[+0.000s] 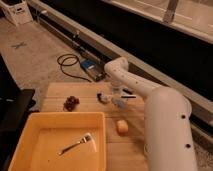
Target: Wipe table surface with brush
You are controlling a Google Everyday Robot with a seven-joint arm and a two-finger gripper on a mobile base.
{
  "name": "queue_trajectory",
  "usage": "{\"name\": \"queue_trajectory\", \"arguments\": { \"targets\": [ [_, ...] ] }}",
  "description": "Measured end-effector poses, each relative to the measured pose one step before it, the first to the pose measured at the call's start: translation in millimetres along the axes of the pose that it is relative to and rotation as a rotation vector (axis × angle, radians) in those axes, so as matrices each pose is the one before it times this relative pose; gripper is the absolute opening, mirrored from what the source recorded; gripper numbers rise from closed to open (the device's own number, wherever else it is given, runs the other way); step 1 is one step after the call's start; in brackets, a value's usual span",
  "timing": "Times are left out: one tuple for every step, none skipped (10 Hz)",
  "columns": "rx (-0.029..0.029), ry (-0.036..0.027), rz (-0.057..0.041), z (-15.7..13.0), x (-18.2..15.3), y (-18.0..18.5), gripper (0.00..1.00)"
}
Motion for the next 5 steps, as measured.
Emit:
{"name": "queue_trajectory", "arguments": {
  "targets": [
    [0.00275, -0.00356, -0.00573, -0.58, -3.36, -1.78, 0.09],
    [0.00907, -0.01851, -0.01485, -0.74, -12.33, -1.32, 0.09],
    [0.00427, -0.02130, -0.01849, -0.21, -15.31, 0.92, 0.09],
    [0.00060, -0.01642, -0.01690, 0.60, -13.52, 1.64, 0.09],
    [-0.00439, -0.02418, -0.02897, 1.56, -21.40, 3.92, 0.09]
  ]
}}
